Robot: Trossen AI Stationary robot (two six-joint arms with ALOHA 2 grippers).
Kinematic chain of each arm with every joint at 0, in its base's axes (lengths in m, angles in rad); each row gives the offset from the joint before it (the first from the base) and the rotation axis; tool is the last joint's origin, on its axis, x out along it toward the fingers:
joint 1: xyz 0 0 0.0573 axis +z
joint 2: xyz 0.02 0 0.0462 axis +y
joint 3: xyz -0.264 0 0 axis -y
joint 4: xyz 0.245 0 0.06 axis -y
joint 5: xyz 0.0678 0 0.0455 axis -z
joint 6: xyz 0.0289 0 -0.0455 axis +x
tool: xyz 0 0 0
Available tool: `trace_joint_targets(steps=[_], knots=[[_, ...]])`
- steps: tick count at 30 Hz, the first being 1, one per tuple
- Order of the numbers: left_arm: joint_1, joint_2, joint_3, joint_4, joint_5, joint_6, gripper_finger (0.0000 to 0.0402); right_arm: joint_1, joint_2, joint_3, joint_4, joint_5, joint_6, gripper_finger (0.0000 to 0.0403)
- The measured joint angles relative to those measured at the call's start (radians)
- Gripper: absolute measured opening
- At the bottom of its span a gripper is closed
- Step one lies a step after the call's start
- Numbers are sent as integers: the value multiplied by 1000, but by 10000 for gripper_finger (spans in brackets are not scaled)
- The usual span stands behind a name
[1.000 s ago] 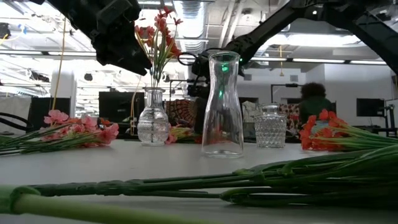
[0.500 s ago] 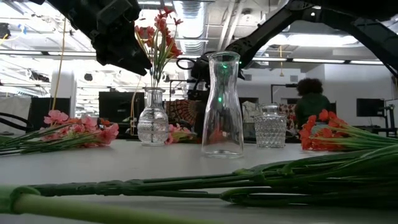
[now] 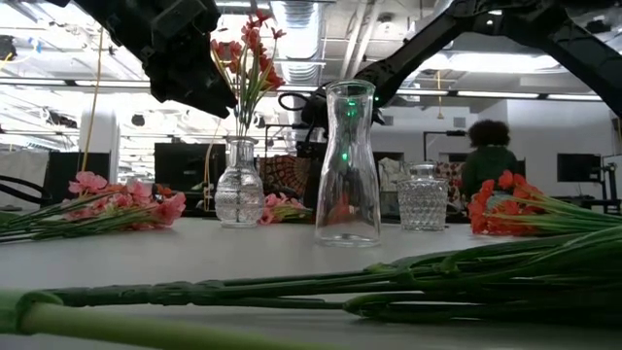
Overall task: Sort flowers into vase by color
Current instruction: Put the top center pink flowers into the top right transparent vase
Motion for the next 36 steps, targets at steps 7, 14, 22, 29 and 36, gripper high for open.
trace_joint_targets(steps=[7, 14, 22, 29, 36], knots=[[0, 0, 0, 0, 0, 0, 210, 0, -45, 32, -69, 0, 0, 17], [0, 0, 0, 0, 0, 0, 210, 0, -155, 40, -114, 0, 3, 17], [0, 0, 0, 1, -4, 3, 210, -16, -325, 41, -183, 0, 26, 17], [0, 0, 0, 1, -6, 3, 210, -38, -491, 41, -236, 5, 56, 17], [0, 0, 0, 1, -8, 3, 210, -48, -672, 41, -305, 31, 131, 17]])
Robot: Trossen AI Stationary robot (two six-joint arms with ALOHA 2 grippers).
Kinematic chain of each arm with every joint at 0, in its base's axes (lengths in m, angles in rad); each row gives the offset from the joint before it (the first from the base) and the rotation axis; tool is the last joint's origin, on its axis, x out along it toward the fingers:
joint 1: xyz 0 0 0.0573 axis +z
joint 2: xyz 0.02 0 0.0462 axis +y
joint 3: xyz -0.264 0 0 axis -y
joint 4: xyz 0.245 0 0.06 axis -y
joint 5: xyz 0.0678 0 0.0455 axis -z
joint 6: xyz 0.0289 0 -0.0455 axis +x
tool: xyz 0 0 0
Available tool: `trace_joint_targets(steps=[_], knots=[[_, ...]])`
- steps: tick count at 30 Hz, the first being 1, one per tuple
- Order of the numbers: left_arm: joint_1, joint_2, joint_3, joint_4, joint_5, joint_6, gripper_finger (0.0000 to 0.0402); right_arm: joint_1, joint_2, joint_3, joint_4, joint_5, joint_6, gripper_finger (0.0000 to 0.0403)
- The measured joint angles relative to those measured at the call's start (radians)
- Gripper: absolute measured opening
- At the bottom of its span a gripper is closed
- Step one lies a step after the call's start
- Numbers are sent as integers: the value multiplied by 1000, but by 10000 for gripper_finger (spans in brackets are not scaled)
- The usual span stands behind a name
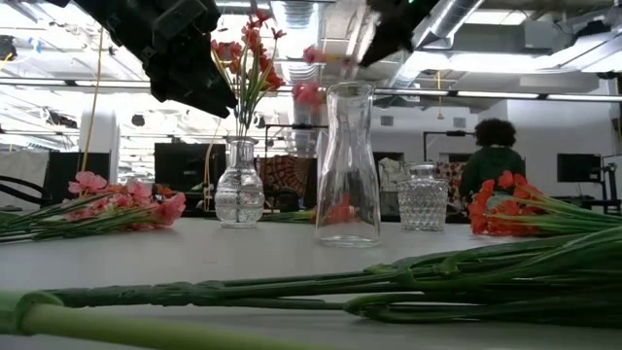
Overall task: Sort flowers into vase by color
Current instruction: Put the top center pink flowers into the top right transparent vase
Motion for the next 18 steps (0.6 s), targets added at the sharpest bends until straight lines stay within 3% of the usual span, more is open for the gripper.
trace_joint_targets(steps=[10, 18], knots=[[0, 0, 0, 0, -24, 0, 210, -6, -330, -177, -13, 6, 109, 17], [0, 0, 0, 0, -28, 0, 210, -2, -652, -563, 302, -1, 232, 17]])
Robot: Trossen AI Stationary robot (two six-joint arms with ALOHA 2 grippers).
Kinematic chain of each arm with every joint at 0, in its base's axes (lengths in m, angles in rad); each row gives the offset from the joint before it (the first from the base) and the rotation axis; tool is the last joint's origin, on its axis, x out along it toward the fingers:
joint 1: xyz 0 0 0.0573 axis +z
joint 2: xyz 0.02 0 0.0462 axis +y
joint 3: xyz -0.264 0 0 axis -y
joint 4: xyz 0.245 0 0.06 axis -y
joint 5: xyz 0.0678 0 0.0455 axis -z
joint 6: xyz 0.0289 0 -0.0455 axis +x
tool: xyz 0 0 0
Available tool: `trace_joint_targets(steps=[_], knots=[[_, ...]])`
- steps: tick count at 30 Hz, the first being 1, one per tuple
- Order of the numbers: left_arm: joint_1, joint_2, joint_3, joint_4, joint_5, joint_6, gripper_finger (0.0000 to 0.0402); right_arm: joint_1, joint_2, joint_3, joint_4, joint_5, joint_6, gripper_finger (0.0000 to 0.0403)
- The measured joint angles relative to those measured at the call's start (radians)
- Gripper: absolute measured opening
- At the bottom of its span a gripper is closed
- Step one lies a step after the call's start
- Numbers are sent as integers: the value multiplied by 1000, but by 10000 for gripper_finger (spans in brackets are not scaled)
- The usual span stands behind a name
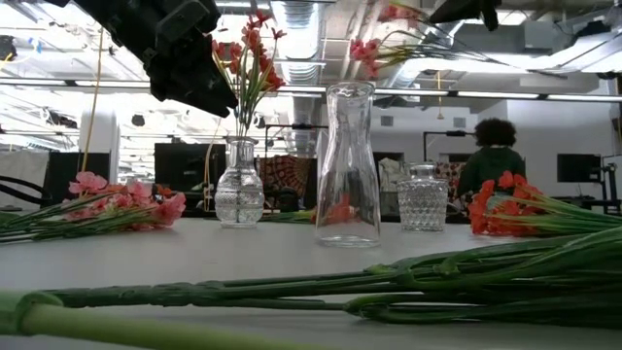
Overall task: Sort flowers into vase by color
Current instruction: Put the top center pink flowers into the top right transparent vase
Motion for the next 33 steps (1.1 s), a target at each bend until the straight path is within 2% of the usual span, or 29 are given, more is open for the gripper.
trace_joint_targets(steps=[5, 11, 24, 33], knots=[[0, 0, 0, 0, 0, -1, 210, 48, -131, -251, 352, -7, 35, 17], [0, 0, 0, 1, 0, -2, 210, 132, -160, -446, 734, -8, 46, 17], [0, 0, 0, 1, 0, -4, 210, 274, -56, -673, 1346, -9, -163, 17], [0, 0, 0, 0, 1, -2, 210, 263, 55, -781, 1642, -10, -234, 17]])
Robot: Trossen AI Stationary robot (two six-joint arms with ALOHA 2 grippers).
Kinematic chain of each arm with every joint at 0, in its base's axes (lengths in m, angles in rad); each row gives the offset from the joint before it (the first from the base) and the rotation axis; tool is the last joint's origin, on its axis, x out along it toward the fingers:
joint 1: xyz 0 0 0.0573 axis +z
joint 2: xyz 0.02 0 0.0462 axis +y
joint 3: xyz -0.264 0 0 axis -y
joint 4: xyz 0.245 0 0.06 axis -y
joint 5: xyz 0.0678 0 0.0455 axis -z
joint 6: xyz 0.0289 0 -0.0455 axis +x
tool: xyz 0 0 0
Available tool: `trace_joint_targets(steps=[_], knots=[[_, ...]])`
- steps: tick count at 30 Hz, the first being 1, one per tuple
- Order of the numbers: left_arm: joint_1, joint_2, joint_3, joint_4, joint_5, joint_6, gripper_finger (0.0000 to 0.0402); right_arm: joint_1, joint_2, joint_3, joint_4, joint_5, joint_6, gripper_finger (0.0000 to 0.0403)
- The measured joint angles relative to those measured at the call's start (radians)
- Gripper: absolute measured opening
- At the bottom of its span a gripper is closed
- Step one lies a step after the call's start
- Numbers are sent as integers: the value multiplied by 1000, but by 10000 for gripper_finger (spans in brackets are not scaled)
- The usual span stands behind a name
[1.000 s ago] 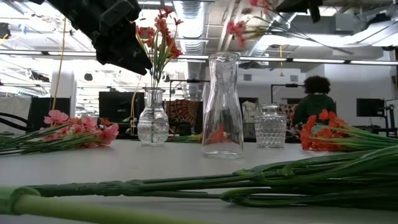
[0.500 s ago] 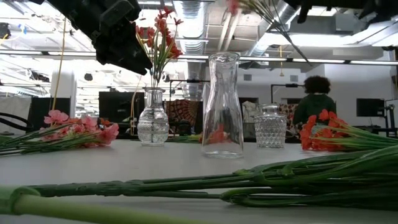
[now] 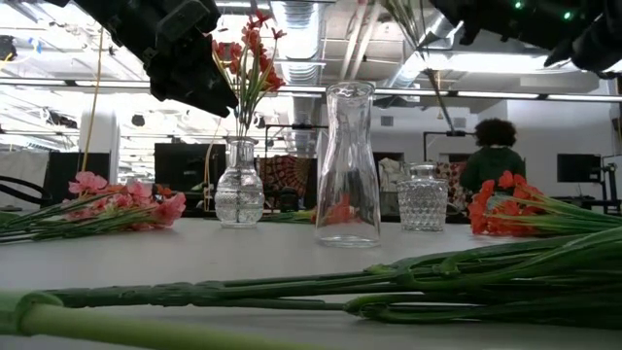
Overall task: Sort flowers into vase by color
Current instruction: Put the top center pink flowers into the top right transparent vase
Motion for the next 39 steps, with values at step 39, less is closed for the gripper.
trace_joint_targets(steps=[39], knots=[[0, 0, 0, 0, 0, -10, 210, -110, 305, -16, 335, -80, -58, 17]])
